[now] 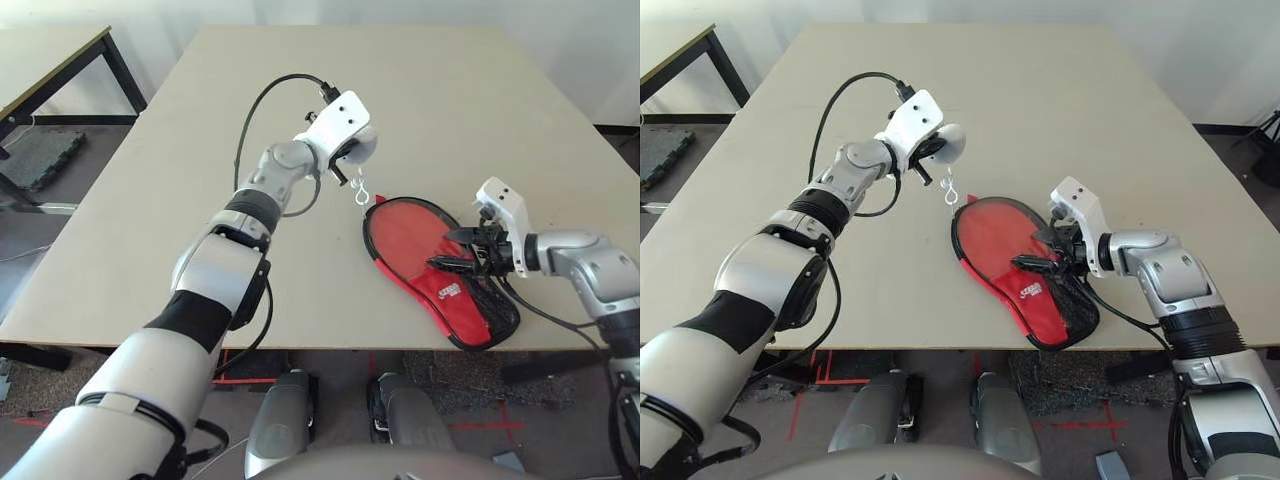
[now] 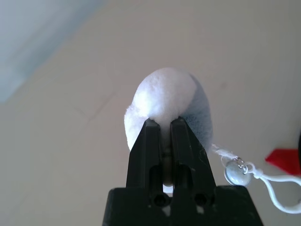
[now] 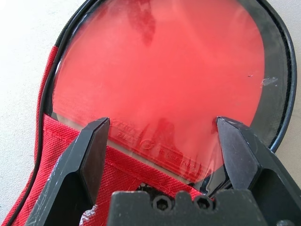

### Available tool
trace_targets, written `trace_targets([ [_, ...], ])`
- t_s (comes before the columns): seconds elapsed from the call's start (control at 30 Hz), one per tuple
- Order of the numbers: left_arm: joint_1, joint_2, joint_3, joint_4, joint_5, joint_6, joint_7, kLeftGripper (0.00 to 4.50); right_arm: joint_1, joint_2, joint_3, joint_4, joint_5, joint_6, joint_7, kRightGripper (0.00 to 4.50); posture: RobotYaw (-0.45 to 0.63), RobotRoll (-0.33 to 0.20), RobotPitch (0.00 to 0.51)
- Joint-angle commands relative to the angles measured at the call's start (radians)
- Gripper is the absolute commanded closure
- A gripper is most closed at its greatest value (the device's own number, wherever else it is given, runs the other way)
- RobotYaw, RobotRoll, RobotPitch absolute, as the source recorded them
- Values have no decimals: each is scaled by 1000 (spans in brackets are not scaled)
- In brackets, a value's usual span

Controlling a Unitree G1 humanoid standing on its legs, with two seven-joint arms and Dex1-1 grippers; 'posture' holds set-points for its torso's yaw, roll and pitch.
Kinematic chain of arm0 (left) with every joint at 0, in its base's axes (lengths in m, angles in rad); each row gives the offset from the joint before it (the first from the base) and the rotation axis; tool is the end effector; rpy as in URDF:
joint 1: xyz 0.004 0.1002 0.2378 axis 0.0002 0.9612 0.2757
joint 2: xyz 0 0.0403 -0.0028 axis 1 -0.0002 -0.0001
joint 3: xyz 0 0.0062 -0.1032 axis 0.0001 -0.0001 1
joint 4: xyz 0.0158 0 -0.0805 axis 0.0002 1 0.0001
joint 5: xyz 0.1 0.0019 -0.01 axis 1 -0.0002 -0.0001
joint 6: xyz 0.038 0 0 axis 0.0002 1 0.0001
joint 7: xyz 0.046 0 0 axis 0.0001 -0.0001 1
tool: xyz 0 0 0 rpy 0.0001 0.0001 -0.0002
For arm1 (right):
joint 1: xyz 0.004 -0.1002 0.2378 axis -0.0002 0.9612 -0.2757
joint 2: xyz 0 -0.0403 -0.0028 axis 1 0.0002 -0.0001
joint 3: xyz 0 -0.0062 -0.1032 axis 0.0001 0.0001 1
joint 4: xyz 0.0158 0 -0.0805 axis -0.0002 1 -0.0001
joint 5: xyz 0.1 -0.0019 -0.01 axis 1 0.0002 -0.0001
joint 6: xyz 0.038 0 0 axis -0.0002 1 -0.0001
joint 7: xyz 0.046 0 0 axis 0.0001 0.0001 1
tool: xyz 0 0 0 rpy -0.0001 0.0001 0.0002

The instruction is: Store the ping-pong paddle in its case and zip it.

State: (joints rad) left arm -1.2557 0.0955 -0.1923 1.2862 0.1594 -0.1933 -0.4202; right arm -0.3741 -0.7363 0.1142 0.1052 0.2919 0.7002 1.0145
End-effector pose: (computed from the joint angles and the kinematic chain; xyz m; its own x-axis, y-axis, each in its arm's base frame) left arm 0.3726 0.0821 0.1786 0.7727 -0.6174 -0.1473 0.5935 0.6205 0.5125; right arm 0.2607 -0.2630 0.1226 0.4603 0.6601 -0.5937 -0.7662 0.6331 0.1098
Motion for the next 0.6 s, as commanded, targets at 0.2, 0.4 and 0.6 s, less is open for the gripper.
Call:
trace_targets([
  [0.2,-97,-85,36,27,13,-57,33,4488,84,3,54,3,-11,86,-2,0,2,0,119],
  [0.4,-141,-151,58,18,-7,-77,-34,4488,83,11,59,-6,-9,98,-4,0,6,0,122],
  [0.6,-60,-151,4,1,23,-94,-295,4488,69,15,63,1,-14,98,1,0,11,0,118],
])
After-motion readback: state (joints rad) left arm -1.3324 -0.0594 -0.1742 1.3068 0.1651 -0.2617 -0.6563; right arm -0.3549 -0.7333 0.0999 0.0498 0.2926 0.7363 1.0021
